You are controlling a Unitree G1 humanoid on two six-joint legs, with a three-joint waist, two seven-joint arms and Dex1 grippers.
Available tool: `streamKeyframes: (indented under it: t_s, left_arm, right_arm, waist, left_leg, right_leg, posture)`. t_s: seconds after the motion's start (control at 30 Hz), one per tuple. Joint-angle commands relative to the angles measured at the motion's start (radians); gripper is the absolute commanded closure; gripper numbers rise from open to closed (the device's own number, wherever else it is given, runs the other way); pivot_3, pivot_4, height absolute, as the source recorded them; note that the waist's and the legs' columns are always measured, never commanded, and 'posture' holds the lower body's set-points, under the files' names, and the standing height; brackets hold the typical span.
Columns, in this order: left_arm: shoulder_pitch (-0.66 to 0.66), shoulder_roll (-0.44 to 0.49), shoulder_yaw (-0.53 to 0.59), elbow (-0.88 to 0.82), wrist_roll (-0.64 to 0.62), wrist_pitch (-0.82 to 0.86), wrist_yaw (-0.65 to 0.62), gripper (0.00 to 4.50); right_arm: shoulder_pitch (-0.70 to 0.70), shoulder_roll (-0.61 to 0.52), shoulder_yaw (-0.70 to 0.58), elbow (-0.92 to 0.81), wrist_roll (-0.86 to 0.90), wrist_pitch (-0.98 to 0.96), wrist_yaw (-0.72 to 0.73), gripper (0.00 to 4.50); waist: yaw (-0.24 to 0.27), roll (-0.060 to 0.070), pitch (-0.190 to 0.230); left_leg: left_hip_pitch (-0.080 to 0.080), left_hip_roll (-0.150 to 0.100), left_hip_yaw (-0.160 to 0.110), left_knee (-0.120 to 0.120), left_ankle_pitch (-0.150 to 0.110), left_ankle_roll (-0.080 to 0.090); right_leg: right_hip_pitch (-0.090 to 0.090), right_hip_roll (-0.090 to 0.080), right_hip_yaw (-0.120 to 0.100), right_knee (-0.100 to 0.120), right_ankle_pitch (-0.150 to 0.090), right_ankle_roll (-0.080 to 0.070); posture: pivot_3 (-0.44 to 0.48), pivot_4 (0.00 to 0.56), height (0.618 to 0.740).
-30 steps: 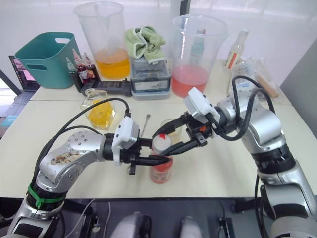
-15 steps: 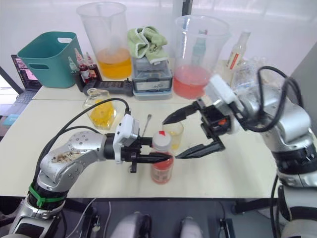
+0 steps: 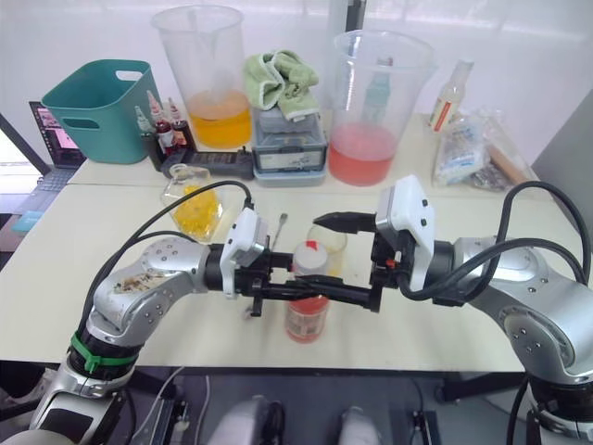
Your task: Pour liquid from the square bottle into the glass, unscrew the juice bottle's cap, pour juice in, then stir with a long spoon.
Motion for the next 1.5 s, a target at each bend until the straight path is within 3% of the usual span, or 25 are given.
streamKeyframes:
  t_s: [0.03, 0.13, 0.33, 0.37, 0.5, 0.7, 0.83, 1.0, 1.07, 1.17, 1.23, 1.5]
  left_arm:
    - [0.002, -0.01, -0.041, 0.014, 0.001, 0.002, -0.024, 3.19]
    - [0.004, -0.008, -0.039, 0.014, 0.004, -0.001, -0.027, 3.19]
    - [0.013, -0.001, -0.028, -0.004, 0.004, 0.01, -0.007, 3.19]
    - [0.013, 0.004, -0.028, -0.011, 0.007, 0.015, -0.003, 3.19]
    - [0.02, 0.019, -0.023, -0.034, 0.01, 0.03, 0.012, 3.19]
    - [0.053, 0.039, -0.008, -0.086, -0.004, 0.054, 0.037, 3.19]
    - [0.066, 0.048, -0.007, -0.115, -0.003, 0.065, 0.051, 3.19]
    - [0.082, 0.054, -0.002, -0.141, -0.004, 0.082, 0.077, 3.19]
    - [0.086, 0.038, -0.002, -0.138, -0.008, 0.085, 0.093, 3.19]
    - [0.085, 0.025, -0.007, -0.134, -0.009, 0.087, 0.102, 3.19]
    - [0.08, 0.022, -0.012, -0.128, -0.01, 0.083, 0.096, 3.19]
    - [0.052, 0.008, -0.033, -0.062, -0.004, 0.049, 0.053, 3.19]
  right_arm:
    - [-0.015, 0.004, -0.018, -0.026, 0.016, 0.009, -0.053, 0.05]
    - [-0.018, 0.01, -0.007, -0.015, 0.03, 0.014, -0.054, 0.84]
    - [-0.039, -0.011, 0.04, 0.046, 0.007, -0.025, 0.103, 2.78]
    - [-0.06, -0.014, 0.07, 0.075, -0.018, -0.046, 0.162, 2.83]
    - [-0.137, -0.001, 0.161, 0.173, -0.093, -0.126, 0.341, 2.83]
    - [-0.316, 0.101, 0.319, 0.352, -0.142, -0.261, 0.781, 2.83]
    - [-0.406, 0.077, 0.435, 0.473, -0.177, -0.358, 0.902, 2.83]
    - [-0.472, 0.032, 0.498, 0.54, -0.116, -0.358, 0.904, 2.83]
    - [-0.501, 0.021, 0.453, 0.57, -0.085, -0.266, 0.904, 1.79]
    - [-0.5, 0.013, 0.381, 0.57, -0.079, -0.207, 0.885, 0.79]
    - [-0.455, 0.004, 0.296, 0.516, -0.076, -0.203, 0.792, 0.13]
    - [-0.213, -0.049, 0.048, 0.221, 0.007, -0.049, 0.437, 0.13]
  waist:
    - [0.0, 0.0, 0.0]
    - [0.0, 0.0, 0.0]
    - [-0.002, 0.0, 0.0]
    - [-0.002, 0.0, 0.0]
    - [-0.009, 0.0, 0.0]
    - [-0.013, 0.0, 0.0]
    - [-0.014, 0.0, 0.0]
    - [-0.015, 0.0, 0.0]
    - [-0.016, 0.0, 0.0]
    - [-0.012, 0.0, 0.0]
    - [-0.007, 0.0, 0.0]
    - [-0.004, 0.0, 0.0]
  left_leg:
    - [0.0, 0.0, 0.0, 0.0, 0.0, 0.0]
    - [0.0, 0.0, 0.0, 0.0, 0.0, 0.001]
    - [0.0, 0.0, 0.0, 0.001, -0.004, 0.008]
    - [0.0, 0.0, 0.0, 0.002, -0.005, 0.008]
    - [0.0, 0.0, 0.0, 0.002, -0.005, 0.008]
    - [0.001, 0.001, 0.0, 0.002, -0.005, 0.008]
    - [0.0, 0.0, 0.0, 0.002, -0.003, 0.005]
    - [0.0, 0.0, 0.0, 0.002, -0.002, 0.003]
    - [0.0, 0.0, 0.0, 0.002, -0.002, 0.003]
    - [0.0, 0.001, 0.0, 0.002, -0.002, 0.002]
    - [0.0, 0.0, 0.0, 0.002, -0.002, 0.003]
    - [0.0, 0.0, 0.0, 0.002, -0.002, 0.002]
  right_leg:
    - [0.0, 0.0, 0.0, 0.0, 0.0, 0.0]
    - [0.0, 0.001, 0.0, 0.0, 0.0, 0.0]
    - [0.001, 0.003, 0.0, 0.0, 0.0, 0.0]
    - [0.001, 0.003, 0.0, 0.0, 0.0, 0.0]
    - [0.002, 0.004, 0.0, 0.0, 0.0, 0.0]
    - [0.001, 0.005, 0.001, 0.001, 0.0, 0.0]
    - [0.0, 0.005, 0.001, 0.002, 0.0, 0.0]
    - [0.0, 0.005, 0.0, 0.002, 0.0, 0.0]
    - [0.0, 0.004, 0.0, 0.001, 0.0, 0.0]
    - [0.001, 0.004, 0.0, 0.002, 0.0, 0.0]
    - [0.0, 0.003, 0.0, 0.001, 0.0, 0.0]
    - [0.0, -0.003, -0.001, 0.001, 0.0, 0.001]
  posture:
    - [0.0, 0.15, 0.739]
    - [0.0, 0.15, 0.739]
    - [0.0, 0.15, 0.739]
    - [0.0, 0.15, 0.739]
    - [0.0, 0.15, 0.739]
    - [0.0, 0.15, 0.739]
    - [0.0, 0.15, 0.739]
    - [0.0, 0.15, 0.739]
    - [0.0, 0.15, 0.739]
    - [0.0, 0.15, 0.739]
    - [0.0, 0.15, 0.739]
    - [0.0, 0.15, 0.739]
